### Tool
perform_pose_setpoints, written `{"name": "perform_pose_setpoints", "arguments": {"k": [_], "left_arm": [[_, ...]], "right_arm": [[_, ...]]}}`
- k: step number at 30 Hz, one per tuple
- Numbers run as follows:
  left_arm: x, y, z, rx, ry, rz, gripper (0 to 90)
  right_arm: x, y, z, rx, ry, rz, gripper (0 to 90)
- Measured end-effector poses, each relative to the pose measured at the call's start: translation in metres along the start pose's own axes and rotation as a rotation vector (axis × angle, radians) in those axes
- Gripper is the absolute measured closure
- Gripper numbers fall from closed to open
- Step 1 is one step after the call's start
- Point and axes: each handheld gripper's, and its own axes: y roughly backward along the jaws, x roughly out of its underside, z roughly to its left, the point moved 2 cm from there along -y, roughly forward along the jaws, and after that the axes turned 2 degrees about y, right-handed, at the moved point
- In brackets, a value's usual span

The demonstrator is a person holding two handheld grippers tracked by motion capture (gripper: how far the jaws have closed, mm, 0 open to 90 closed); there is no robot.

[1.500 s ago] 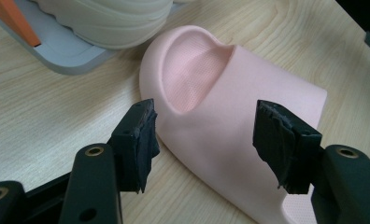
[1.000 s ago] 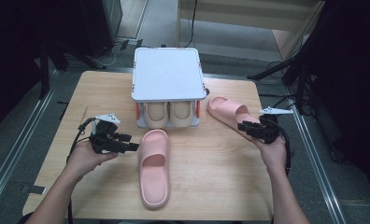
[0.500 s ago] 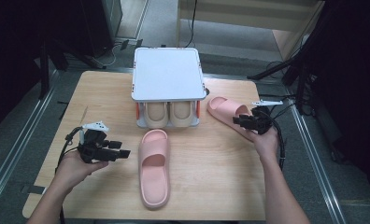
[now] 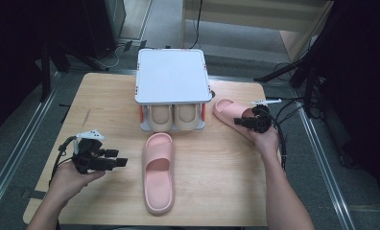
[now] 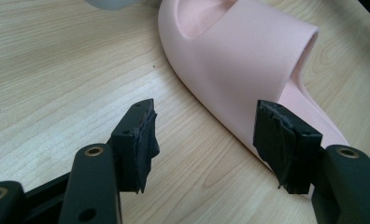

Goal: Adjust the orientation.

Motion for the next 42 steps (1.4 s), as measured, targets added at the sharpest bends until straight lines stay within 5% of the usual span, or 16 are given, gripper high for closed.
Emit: {"name": "perform_pose_setpoints", "arguments": {"k": [6, 9, 11, 17, 24, 38, 42], "left_arm": [[-0.002, -0.003, -0.001, 0.005, -0.002, 0.002, 39.7], [-0.002, -0.003, -0.001, 0.005, -0.007, 0.006, 39.4], [-0.004, -0.005, -0.001, 0.008, -0.01, 0.012, 39.2], [-0.011, -0.012, -0.002, 0.023, -0.03, 0.014, 39.4], [-0.021, -0.02, -0.007, 0.047, -0.095, 0.007, 42.2], [-0.046, -0.042, -0.013, 0.089, -0.128, 0.04, 42.4], [-0.055, -0.044, -0.014, 0.08, -0.124, 0.017, 44.0]], "right_arm": [[-0.005, 0.009, 0.007, 0.058, 0.079, -0.029, 83.4], [-0.007, 0.015, 0.006, 0.048, 0.046, -0.042, 84.6], [-0.009, 0.025, 0.002, 0.049, -0.017, -0.06, 84.4], [-0.007, 0.04, 0.007, 0.032, -0.016, -0.094, 84.9], [0.0, 0.052, 0.03, 0.028, 0.024, -0.054, 84.6], [0.016, 0.071, 0.076, -0.001, 0.089, -0.022, 84.1], [0.021, 0.076, 0.089, -0.004, 0.104, -0.014, 83.8]]}}
